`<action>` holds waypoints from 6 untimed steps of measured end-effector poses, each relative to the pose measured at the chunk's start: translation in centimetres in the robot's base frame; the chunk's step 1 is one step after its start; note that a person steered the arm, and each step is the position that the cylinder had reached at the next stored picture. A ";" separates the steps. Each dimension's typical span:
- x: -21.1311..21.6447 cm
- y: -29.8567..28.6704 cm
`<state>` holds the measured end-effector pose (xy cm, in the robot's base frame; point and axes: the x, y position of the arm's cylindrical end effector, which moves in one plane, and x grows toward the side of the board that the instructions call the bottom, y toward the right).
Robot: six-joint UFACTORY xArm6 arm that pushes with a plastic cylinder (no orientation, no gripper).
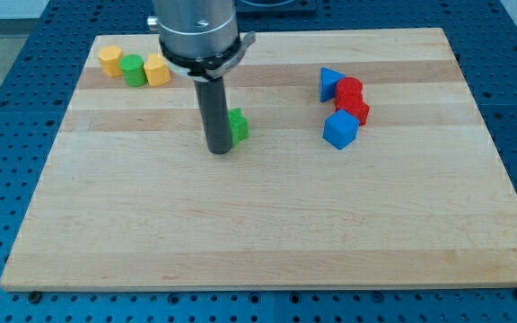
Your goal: Move green star closer to the blue triangle
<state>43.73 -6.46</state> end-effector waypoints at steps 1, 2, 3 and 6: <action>-1.6 0.0; -2.8 0.0; -3.9 0.0; -7.2 0.4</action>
<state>36.51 -6.08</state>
